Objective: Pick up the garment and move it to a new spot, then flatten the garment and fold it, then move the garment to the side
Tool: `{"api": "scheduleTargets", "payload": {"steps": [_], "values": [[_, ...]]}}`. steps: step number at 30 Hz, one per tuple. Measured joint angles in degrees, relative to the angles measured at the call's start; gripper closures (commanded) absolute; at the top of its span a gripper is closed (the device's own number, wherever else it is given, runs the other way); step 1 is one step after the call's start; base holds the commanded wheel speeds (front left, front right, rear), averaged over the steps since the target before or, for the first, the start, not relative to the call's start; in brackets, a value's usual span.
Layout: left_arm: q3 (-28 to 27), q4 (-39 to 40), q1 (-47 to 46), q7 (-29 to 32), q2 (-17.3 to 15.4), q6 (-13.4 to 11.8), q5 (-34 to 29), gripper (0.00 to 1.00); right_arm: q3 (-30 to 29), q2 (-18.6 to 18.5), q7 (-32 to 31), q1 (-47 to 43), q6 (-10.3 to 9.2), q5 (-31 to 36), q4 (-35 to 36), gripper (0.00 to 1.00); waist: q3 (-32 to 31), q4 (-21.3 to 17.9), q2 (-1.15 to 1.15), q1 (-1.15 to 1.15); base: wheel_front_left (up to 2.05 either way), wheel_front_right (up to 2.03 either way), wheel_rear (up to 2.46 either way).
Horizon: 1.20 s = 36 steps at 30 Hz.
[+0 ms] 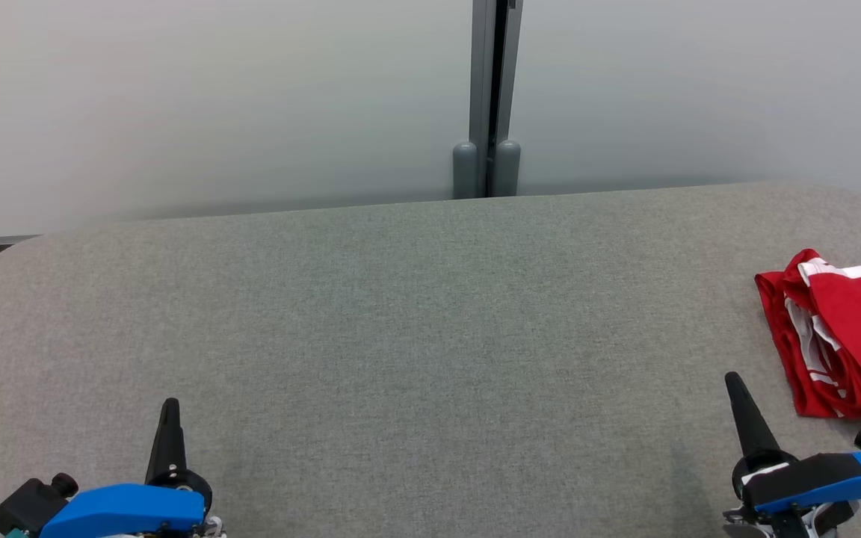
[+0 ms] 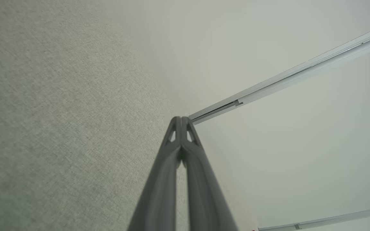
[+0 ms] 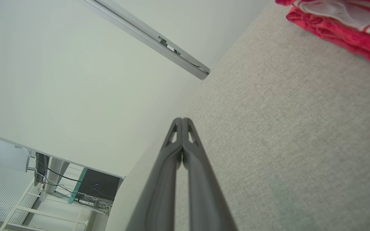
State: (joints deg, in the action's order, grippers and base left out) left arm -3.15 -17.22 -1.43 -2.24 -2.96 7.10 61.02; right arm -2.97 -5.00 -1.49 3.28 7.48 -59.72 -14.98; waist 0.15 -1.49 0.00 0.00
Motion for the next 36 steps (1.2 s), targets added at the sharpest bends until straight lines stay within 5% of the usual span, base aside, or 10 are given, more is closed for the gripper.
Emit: {"api": "scheduleTargets", "payload": {"steps": [36], "values": [[-1.9, 1.8, -2.6, 5.1, 0.0, 0.0, 18.2, 1.0, -2.1, 1.2, -3.0, 1.3, 0.0, -18.8, 0.5, 1.0, 0.0, 0.8, 0.0, 0.0, 0.0, 0.0, 0.0]]}}
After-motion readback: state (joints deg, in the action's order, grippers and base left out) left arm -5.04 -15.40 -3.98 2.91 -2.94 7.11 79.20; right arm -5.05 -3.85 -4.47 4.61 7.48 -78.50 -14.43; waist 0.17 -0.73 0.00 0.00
